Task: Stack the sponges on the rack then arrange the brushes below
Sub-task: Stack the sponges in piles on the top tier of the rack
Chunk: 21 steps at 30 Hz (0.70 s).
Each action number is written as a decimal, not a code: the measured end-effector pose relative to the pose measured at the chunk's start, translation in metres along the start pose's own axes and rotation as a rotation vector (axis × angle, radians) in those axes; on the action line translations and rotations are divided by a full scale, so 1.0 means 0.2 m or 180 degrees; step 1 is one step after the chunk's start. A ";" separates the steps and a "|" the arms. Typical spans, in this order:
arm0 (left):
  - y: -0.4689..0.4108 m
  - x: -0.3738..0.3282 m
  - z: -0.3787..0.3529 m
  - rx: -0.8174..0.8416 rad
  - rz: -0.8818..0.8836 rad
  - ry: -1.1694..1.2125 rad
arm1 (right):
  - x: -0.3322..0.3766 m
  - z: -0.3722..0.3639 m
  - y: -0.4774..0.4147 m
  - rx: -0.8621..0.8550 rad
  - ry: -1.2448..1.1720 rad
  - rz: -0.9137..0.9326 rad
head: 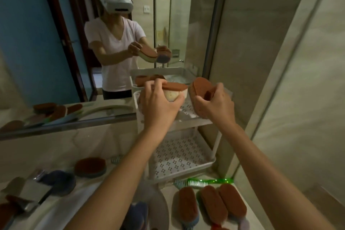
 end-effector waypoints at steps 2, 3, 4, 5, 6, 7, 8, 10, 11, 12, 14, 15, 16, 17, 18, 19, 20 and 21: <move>-0.10 0.02 -0.13 0.0114 0.0120 -0.0081 | -0.04 -0.02 -0.11 0.0105 -0.0043 -0.0060; -0.15 0.04 -0.20 0.0164 0.0179 -0.0109 | -0.06 -0.04 -0.17 0.0160 -0.0065 -0.0090; -0.19 0.06 -0.26 0.0223 0.0242 -0.0120 | -0.08 -0.05 -0.21 0.0224 -0.0062 -0.0120; -0.23 0.08 -0.32 0.0290 0.0303 -0.0140 | -0.11 -0.07 -0.26 0.0296 -0.0015 -0.0159; -0.26 0.10 -0.39 0.0356 0.0351 -0.0193 | -0.13 -0.10 -0.30 0.0355 0.0055 -0.0200; -0.28 0.10 -0.44 0.0419 0.0357 -0.0292 | -0.16 -0.12 -0.33 0.0399 0.0090 -0.0254; -0.30 0.11 -0.50 0.0489 0.0313 -0.0423 | -0.20 -0.14 -0.37 0.0434 0.0062 -0.0318; -0.32 0.10 -0.60 0.0704 0.0135 -0.0746 | -0.24 -0.19 -0.43 0.0524 -0.0021 -0.0399; -0.32 0.10 -0.65 0.0865 0.0059 -0.0896 | -0.26 -0.22 -0.46 0.0587 0.0005 -0.0393; -0.32 0.11 -0.68 0.1055 0.0012 -0.1013 | -0.27 -0.24 -0.49 0.0645 0.0079 -0.0377; -0.30 0.13 -0.72 0.1382 -0.0128 -0.1211 | -0.28 -0.27 -0.52 0.0735 0.0306 -0.0351; -0.29 0.13 -0.73 0.1491 -0.0252 -0.1325 | -0.29 -0.28 -0.54 0.0751 0.0409 -0.0339; -0.29 0.13 -0.73 0.1569 -0.0392 -0.1419 | -0.29 -0.29 -0.55 0.0759 0.0490 -0.0320; -0.29 0.12 -0.73 0.1624 -0.0520 -0.1472 | -0.29 -0.30 -0.55 0.0781 0.0559 -0.0305; -0.29 0.11 -0.73 0.1665 -0.0621 -0.1496 | -0.29 -0.31 -0.56 0.0795 0.0608 -0.0296; -0.30 0.10 -0.73 0.1698 -0.0695 -0.1511 | -0.29 -0.31 -0.56 0.0799 0.0634 -0.0306; -0.30 0.10 -0.73 0.1726 -0.0754 -0.1530 | -0.30 -0.31 -0.57 0.0770 0.0633 -0.0315; -0.31 0.09 -0.74 0.1738 -0.0787 -0.1543 | -0.31 -0.30 -0.58 0.0732 0.0637 -0.0331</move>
Point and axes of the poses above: each hand's wrist, its own y-axis away from the middle knuckle, its own z-axis out of the back of the hand, x = y × z, the point moved 10 cm from there along -y, towards the middle knuckle
